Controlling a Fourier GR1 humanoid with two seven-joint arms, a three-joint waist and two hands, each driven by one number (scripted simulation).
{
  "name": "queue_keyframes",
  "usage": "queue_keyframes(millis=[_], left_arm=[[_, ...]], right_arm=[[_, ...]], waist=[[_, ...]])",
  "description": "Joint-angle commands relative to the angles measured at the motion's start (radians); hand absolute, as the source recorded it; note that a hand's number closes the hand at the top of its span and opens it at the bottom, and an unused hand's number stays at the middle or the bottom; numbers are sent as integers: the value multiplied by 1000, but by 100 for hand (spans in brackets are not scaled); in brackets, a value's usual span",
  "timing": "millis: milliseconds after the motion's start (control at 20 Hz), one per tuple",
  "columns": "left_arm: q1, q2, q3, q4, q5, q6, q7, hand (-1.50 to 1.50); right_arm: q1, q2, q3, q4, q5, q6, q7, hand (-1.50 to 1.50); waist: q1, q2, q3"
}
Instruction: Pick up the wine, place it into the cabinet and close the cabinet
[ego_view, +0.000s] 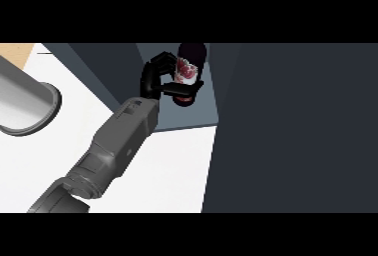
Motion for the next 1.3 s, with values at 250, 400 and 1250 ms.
queue_keyframes(millis=[250, 400, 1250], left_arm=[[-55, 15, 0, 102, -40, 62, -62, -150], [-50, 41, -1, 120, -50, 76, -96, -150], [-104, 36, 77, 87, 4, -76, -166, 150]], right_arm=[[68, -6, 36, -130, -51, 20, 10, -150], [72, -17, 18, -116, -70, 45, -21, -150], [93, -10, -12, -123, -81, 63, -31, -150]], waist=[[-20, 7, -1], [-23, 10, 0], [1, 3, -1]])
